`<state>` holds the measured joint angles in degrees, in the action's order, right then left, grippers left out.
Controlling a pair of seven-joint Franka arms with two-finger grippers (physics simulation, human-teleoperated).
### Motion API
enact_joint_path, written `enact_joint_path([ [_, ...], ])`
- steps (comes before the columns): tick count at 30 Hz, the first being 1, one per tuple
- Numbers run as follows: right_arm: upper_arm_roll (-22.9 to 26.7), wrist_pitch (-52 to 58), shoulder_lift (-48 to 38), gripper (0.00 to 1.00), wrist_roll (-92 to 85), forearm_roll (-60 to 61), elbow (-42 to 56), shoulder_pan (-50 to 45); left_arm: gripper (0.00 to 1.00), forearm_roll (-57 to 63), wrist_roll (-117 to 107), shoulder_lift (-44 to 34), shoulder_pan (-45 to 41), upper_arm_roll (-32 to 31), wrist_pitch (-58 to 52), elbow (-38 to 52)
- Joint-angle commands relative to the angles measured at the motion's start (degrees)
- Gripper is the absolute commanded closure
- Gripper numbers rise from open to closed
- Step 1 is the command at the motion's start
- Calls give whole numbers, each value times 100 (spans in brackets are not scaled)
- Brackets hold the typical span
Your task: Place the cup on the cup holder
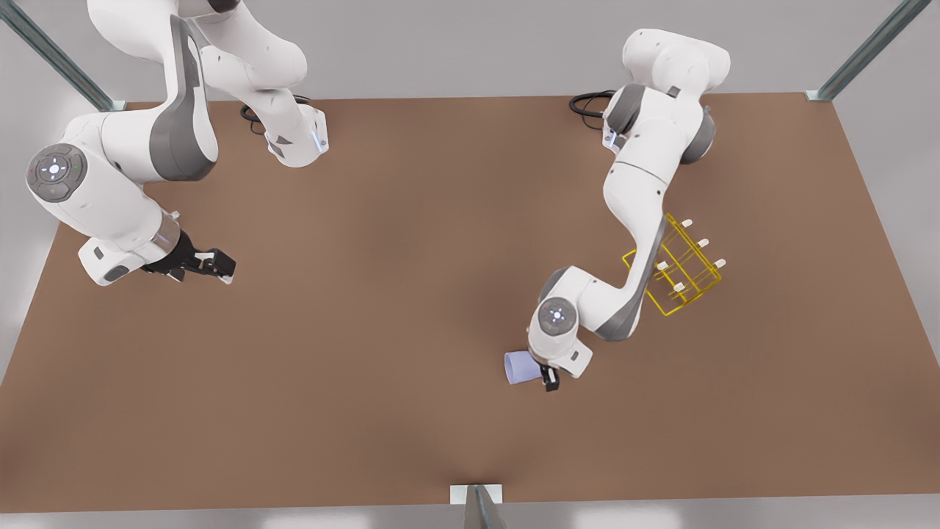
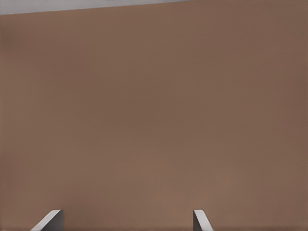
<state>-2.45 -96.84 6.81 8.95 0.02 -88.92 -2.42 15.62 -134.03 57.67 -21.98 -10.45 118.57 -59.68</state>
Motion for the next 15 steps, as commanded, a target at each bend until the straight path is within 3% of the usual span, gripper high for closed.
enact_joint_path([
  [1, -1, -11, -5, 0, 151, 7, 24, -4, 0, -6, -1125, 42, -35, -1, 70, 71],
  [15, -1, -19, -5, 0, 151, 7, 32, -4, 0, -23, -1029, 332, -114, -63, 492, 71],
])
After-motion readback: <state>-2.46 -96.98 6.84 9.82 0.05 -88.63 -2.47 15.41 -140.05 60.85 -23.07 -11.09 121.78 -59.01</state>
